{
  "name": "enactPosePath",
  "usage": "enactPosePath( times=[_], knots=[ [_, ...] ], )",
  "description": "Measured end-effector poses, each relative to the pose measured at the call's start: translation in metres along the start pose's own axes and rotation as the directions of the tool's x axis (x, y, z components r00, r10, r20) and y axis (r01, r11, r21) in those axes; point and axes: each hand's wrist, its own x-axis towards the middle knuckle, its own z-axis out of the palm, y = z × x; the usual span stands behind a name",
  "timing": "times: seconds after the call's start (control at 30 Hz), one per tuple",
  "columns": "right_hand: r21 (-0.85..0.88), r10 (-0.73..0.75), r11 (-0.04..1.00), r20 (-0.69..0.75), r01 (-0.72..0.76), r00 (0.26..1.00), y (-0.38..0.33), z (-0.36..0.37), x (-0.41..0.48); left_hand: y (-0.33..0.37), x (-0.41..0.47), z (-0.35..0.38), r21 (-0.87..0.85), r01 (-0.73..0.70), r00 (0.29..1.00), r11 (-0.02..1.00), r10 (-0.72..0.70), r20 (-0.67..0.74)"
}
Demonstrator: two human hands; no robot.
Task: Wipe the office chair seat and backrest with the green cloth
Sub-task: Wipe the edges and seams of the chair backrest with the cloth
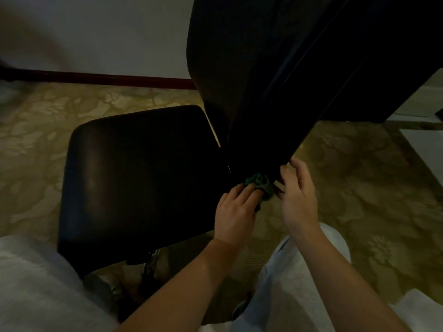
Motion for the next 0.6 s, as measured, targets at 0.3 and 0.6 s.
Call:
enactPosePath(
  times=[0.3,0.6],
  knots=[
    [-0.089,-0.035,0.995,0.012,0.036,0.999,0.002,-0.004,0.005,-0.025,-0.012,-0.011,0.076,0.043,0.932,0.996,-0.067,0.356],
    [-0.077,-0.053,0.996,0.005,0.054,0.999,0.001,-0.003,0.001,-0.003,0.004,-0.045,-0.060,-0.091,0.983,0.994,0.080,-0.167]
  ],
)
